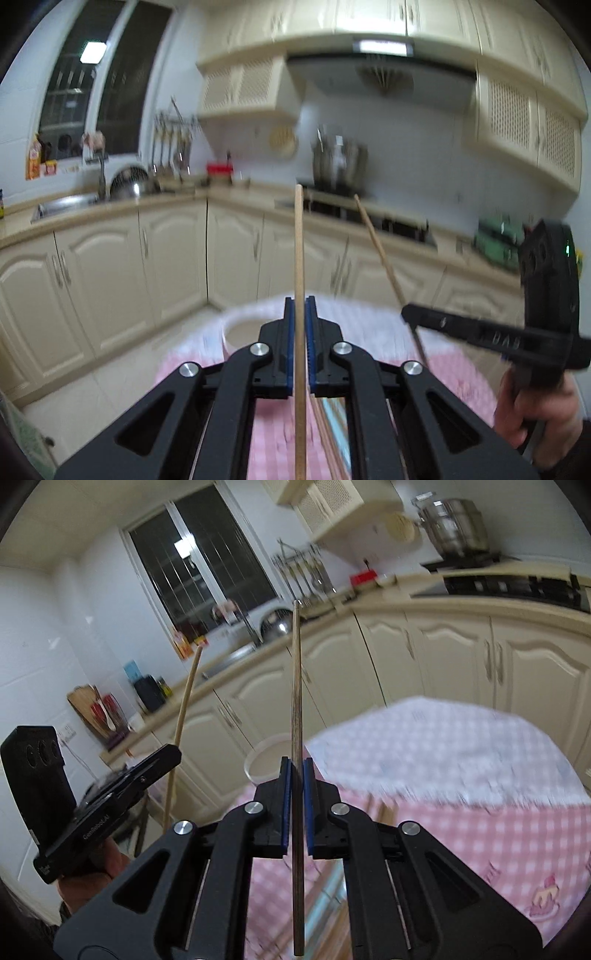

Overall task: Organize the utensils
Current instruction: 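Lift both held chopsticks upright and carry them over the pink cup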

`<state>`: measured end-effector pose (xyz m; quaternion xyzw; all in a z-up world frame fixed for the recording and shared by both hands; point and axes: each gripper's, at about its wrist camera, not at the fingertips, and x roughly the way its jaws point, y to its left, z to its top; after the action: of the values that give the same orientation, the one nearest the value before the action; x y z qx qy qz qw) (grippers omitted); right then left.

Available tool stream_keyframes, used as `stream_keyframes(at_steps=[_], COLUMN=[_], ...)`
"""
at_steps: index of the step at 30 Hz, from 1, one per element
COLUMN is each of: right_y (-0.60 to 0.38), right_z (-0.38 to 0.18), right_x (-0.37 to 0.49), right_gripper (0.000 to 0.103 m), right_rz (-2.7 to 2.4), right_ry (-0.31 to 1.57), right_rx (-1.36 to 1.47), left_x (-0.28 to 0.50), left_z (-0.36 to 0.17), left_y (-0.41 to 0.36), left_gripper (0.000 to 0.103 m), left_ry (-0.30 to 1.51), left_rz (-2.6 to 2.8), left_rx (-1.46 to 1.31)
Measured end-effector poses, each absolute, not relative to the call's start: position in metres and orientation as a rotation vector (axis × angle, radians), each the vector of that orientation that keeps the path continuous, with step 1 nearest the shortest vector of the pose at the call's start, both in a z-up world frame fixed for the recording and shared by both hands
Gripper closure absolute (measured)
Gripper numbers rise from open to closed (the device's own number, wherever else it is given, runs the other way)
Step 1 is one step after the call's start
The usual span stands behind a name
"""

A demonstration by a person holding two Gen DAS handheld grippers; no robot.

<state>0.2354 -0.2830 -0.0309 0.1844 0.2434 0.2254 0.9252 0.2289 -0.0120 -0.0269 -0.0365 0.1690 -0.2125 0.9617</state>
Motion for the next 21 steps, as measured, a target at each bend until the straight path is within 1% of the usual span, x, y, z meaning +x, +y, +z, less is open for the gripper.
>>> stream_keyframes(at_steps=[5, 9, 15, 21], right_y=[-0.259, -0.240, -0.224, -0.220], right_z=[0.000, 0.008, -0.010, -0.035], right_x=[0.277, 0.311, 0.344, 0.357], right_gripper=[0.096, 0.096, 0.096, 0.096], right_rz=[0.475, 0.457, 0.444, 0.426], right_ry=[0.393, 0.344, 0.346, 0.360], right_rx=[0.396, 0.397, 0.401, 0.397], left_x=[0.265, 0.294, 0.338, 0.360], left_z=[0.007, 0.016, 0.001, -0.031], left_y=[-0.005, -0.002, -0.009, -0.016], left_gripper=[0.098, 0.098, 0.098, 0.098], left_ry=[0.187, 0.137, 0.127, 0.155], left_rz=[-0.419, -0.411, -0.383, -0.350], left_rx=[-0.150, -0.211, -0.254, -0.234])
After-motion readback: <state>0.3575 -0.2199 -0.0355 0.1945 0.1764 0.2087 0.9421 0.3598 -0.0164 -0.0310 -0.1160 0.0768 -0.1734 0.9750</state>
